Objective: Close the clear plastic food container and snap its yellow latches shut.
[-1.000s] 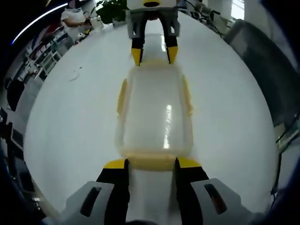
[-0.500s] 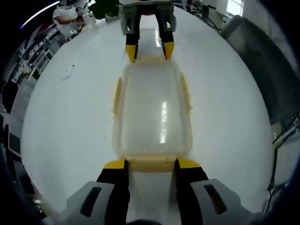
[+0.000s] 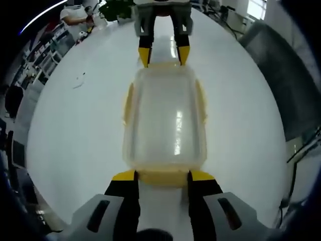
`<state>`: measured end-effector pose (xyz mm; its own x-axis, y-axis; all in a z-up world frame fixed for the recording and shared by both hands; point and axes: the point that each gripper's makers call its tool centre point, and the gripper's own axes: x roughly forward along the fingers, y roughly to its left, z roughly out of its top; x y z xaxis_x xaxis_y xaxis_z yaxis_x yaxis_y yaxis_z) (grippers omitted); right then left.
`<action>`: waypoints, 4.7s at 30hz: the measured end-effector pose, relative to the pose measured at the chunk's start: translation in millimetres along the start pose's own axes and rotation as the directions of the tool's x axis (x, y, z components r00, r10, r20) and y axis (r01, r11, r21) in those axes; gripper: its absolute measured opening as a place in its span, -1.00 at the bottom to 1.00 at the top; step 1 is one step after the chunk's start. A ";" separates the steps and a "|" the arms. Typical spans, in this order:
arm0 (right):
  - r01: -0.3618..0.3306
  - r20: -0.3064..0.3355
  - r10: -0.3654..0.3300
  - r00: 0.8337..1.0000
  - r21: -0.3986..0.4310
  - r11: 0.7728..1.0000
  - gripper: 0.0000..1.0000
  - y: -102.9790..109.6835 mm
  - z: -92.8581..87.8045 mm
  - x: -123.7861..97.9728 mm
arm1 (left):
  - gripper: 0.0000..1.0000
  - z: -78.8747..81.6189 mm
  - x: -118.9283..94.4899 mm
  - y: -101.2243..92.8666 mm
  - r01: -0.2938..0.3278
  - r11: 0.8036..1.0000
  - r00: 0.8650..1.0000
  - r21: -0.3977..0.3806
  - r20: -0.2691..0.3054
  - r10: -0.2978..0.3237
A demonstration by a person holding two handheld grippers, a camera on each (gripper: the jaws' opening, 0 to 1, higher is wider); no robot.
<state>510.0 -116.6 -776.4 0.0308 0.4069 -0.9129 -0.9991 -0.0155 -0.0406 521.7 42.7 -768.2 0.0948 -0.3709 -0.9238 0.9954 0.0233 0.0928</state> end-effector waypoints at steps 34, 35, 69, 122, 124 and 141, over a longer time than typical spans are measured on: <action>0.064 -0.010 -0.064 0.998 0.002 0.998 -0.32 17.1 -56.1 -89.1 | -0.30 100.3 -20.4 -12.3 -0.027 0.999 0.999 0.025 0.047 0.026; 0.066 -0.011 -0.066 0.998 0.001 0.998 -0.32 17.6 -60.4 -90.5 | -0.30 104.5 -19.0 -12.6 -0.026 0.999 0.999 0.027 0.049 0.024; 0.072 -0.044 -0.070 0.997 0.028 0.997 -0.31 6.8 -168.0 -134.8 | -0.30 214.4 24.3 -0.2 -0.024 0.998 0.997 0.059 0.077 0.019; 0.056 0.001 -0.056 0.998 0.078 0.995 0.08 -4.2 -192.9 -126.2 | 0.00 221.6 53.0 7.1 0.007 0.998 0.993 0.063 0.118 -0.014; 0.055 0.005 -0.055 0.998 0.073 0.996 0.05 -3.0 -192.8 -128.9 | -0.02 223.3 49.2 6.0 0.005 0.998 0.992 0.059 0.123 -0.012; 0.121 0.057 -0.133 0.989 0.184 0.976 -0.03 -6.8 -171.3 -145.6 | -0.18 231.9 37.2 8.4 -0.053 0.994 0.992 -0.091 0.111 0.063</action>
<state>517.5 -332.1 -712.8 0.1617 0.4564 -0.8750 -0.9765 0.2018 -0.0752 530.6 -186.2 -715.7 0.1551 -0.4694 -0.8693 0.9860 0.1274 0.1072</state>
